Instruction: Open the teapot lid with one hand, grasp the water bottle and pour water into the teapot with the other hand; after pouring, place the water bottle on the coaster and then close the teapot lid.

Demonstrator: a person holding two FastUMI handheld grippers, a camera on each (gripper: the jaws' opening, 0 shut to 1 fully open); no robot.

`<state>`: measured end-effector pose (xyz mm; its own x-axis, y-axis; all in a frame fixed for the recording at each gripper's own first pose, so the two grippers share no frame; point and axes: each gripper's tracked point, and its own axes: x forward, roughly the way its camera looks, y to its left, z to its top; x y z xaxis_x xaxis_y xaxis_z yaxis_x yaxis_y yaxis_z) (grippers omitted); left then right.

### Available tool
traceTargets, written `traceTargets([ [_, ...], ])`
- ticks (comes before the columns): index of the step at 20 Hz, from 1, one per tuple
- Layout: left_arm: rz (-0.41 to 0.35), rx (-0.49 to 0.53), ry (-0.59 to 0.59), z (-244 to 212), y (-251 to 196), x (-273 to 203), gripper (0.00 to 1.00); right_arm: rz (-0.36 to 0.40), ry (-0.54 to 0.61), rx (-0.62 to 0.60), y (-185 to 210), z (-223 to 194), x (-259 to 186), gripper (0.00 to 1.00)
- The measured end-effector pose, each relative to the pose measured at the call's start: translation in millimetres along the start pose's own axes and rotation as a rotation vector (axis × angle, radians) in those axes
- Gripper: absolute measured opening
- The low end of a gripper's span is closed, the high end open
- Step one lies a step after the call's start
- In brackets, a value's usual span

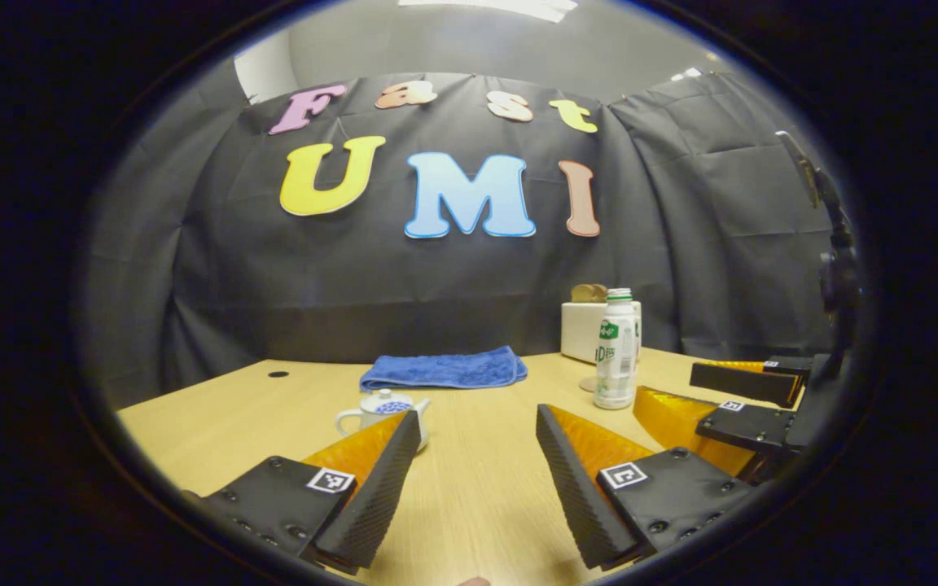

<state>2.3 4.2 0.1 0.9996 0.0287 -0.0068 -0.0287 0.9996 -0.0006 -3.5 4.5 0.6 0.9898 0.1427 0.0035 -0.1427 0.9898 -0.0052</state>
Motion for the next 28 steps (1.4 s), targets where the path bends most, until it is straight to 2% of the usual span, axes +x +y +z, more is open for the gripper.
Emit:
traceTargets([
  [7,0.123,0.004,0.002,-2,25,1,1.0,0.017,-0.001,0.0,3,1,0,0.99],
  [12,0.113,-0.006,-0.003,-2,31,13,1.0,0.031,-0.001,-0.002,2,1,7,0.99],
  [17,0.103,0.004,0.001,6,44,51,1.0,0.07,0.04,0.008,0,-2,23,0.99],
  [23,0.153,-0.014,0.039,0,84,106,1.0,0.052,0.029,-0.005,-15,3,30,0.99],
  [28,0.169,-0.051,0.122,-26,98,131,1.0,0.046,0.045,0.026,-20,-1,33,0.99],
])
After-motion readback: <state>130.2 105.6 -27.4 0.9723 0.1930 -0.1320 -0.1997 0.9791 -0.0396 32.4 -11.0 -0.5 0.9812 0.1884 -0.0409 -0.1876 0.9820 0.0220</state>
